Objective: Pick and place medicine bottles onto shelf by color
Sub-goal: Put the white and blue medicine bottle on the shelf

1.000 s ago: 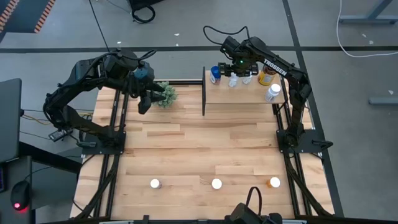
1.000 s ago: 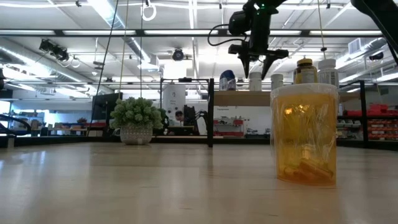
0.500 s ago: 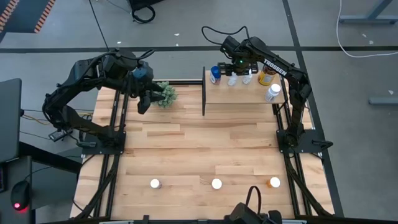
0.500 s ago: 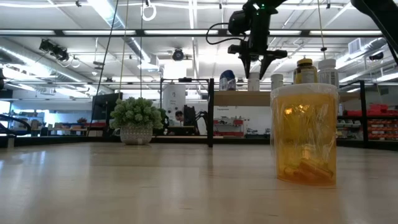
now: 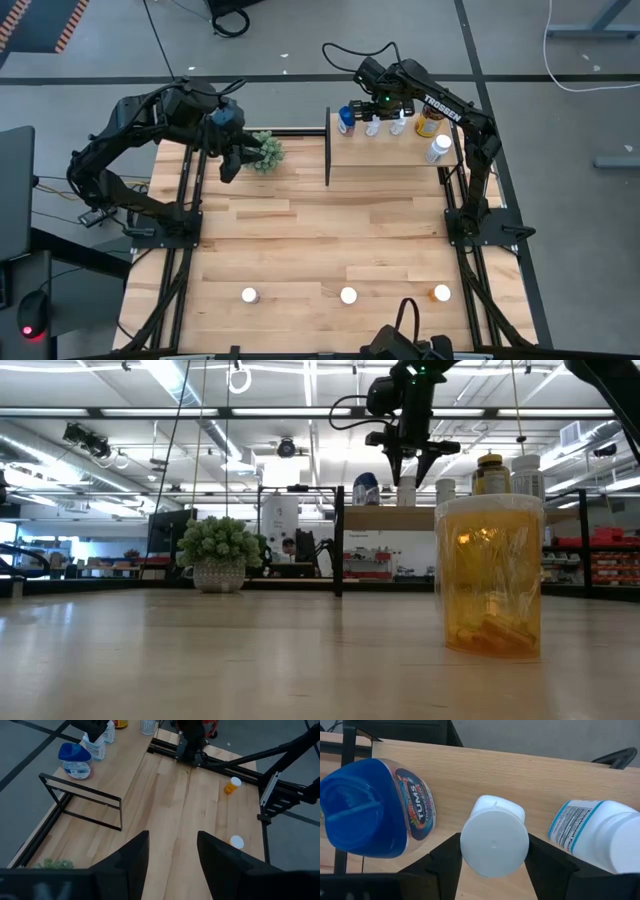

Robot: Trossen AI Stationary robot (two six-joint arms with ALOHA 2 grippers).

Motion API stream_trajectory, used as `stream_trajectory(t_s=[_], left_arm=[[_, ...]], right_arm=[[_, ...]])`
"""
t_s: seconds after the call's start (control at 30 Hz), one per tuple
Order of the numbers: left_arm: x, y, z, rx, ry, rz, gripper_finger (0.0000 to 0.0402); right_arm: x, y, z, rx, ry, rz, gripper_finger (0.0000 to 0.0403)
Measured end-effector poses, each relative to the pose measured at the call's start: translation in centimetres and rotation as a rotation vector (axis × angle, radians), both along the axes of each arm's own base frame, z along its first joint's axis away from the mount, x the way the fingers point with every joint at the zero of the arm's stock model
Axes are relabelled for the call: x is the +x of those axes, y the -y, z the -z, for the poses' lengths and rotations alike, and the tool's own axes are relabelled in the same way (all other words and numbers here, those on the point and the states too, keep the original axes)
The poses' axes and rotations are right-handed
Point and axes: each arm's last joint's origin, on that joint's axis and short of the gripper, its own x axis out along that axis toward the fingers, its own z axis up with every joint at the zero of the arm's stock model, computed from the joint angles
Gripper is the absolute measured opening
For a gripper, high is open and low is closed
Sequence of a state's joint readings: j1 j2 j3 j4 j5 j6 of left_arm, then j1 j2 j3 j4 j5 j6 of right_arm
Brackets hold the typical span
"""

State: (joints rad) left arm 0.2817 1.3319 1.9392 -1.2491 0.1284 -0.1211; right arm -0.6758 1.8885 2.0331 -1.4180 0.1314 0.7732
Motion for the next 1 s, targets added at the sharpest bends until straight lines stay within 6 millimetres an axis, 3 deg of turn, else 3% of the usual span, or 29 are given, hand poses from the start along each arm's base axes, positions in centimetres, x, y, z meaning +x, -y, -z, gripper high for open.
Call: stream_trajectory(t_s=[0.47,1.0], left_arm=[[-0.01,0.00,0.00,0.000,-0.001,0.000,0.0173],[-0.70,0.20,-0.29,-0.001,0.014,-0.004,0.0175]], right_arm=[[0.02,-0.09,0.00,-0.009,-0.008,0.032,0.0208],[0.06,-0.49,-0.17,-0.001,-0.019,0.022,0.0261]])
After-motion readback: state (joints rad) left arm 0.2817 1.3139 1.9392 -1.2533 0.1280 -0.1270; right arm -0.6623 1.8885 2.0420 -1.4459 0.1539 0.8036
